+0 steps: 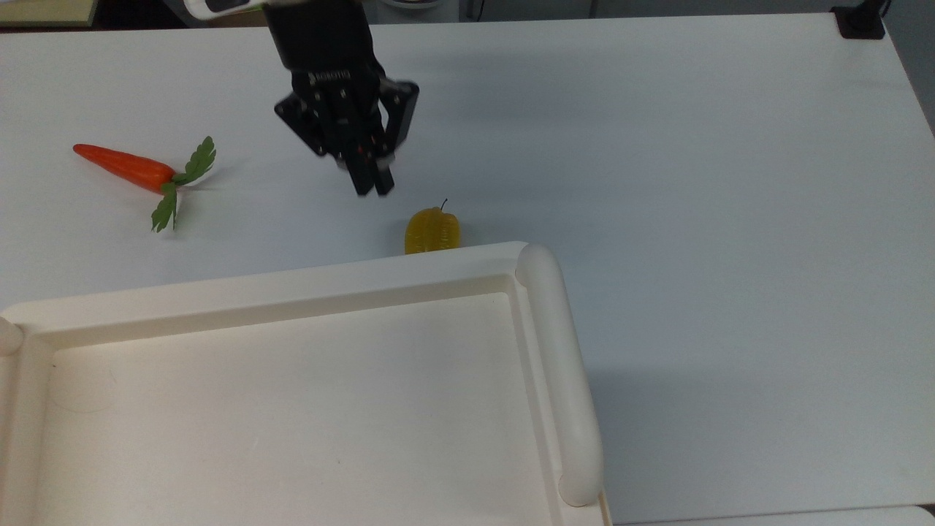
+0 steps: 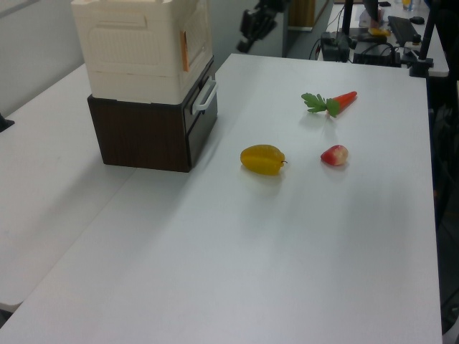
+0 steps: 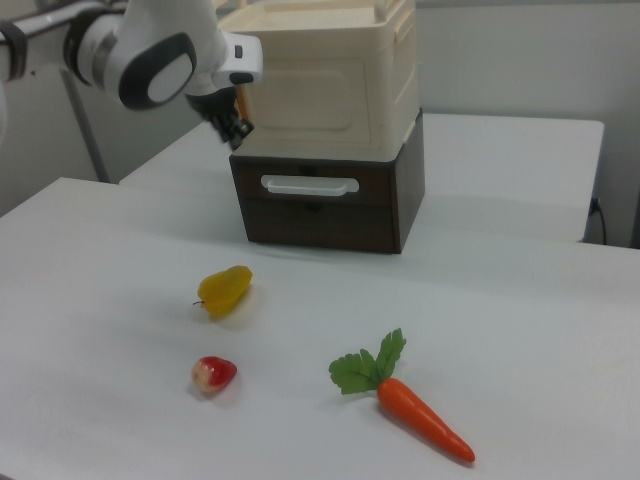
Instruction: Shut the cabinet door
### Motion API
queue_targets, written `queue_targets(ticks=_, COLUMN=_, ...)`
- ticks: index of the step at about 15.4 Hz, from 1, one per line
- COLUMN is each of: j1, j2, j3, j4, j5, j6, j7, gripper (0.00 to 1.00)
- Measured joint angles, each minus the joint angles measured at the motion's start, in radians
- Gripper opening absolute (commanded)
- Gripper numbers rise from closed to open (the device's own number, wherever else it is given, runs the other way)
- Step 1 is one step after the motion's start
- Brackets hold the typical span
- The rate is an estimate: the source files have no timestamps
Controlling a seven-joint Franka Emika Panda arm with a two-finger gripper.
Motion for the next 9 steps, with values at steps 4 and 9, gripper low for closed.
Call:
queue_targets(ticks=4, j1=-0.04, j2=-0.077, j3=-0.001, j4=-0.009, j5=-0.079, j6=-0.353, j7=-0.013, gripper=0.36)
queue_targets(ticks=9, j1=-0.045, j2=-0.145, j3=0.0, j4=-0.075, j5=-0.183, j6=-0.513, j7=-0.109, gripper=0.67)
